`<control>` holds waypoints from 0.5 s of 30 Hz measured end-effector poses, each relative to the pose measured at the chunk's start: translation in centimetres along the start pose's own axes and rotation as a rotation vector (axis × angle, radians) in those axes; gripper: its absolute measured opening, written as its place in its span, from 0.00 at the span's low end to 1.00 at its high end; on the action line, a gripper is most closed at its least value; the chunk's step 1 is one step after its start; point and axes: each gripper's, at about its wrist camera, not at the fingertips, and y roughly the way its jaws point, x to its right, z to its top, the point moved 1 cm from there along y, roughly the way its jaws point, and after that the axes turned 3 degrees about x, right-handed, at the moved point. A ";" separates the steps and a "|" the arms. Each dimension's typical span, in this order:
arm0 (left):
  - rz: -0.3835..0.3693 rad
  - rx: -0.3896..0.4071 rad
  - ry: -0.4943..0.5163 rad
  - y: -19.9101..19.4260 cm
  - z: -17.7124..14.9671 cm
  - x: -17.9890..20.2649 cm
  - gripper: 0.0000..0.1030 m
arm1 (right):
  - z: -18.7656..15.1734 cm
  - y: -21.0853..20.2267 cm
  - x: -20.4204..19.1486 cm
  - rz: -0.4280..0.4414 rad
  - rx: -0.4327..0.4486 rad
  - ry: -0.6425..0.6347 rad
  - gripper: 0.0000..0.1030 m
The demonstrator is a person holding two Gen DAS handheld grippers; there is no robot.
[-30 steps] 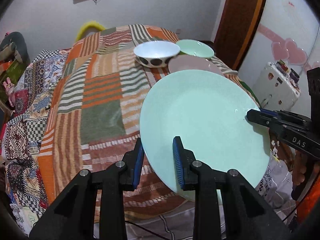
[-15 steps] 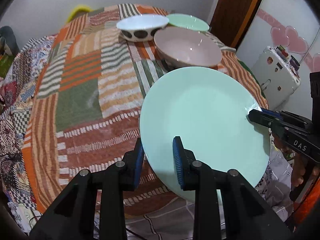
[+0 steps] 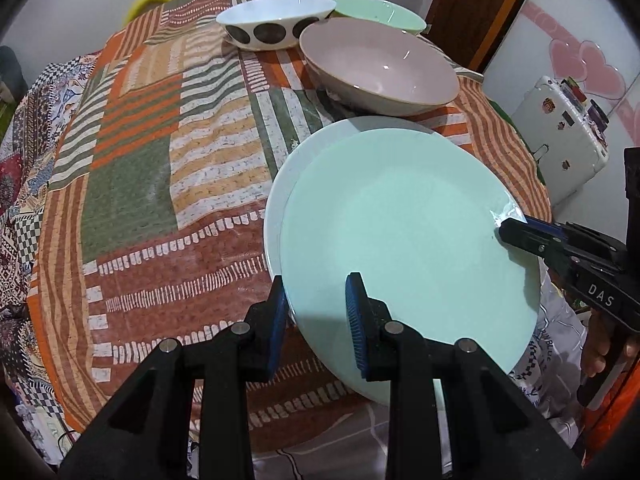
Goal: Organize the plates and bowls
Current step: 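Lower the mint green plate onto the white plate and open both tools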
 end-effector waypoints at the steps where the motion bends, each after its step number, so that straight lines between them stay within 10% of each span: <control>1: 0.001 -0.002 0.001 0.1 0.1 0.0 0.27 | 0.0 0.1 0.1 -0.001 -0.003 0.002 0.17; 15: 0.080 0.005 0.044 1.4 1.2 -0.2 0.27 | 0.4 0.8 0.1 0.005 -0.011 -0.005 0.17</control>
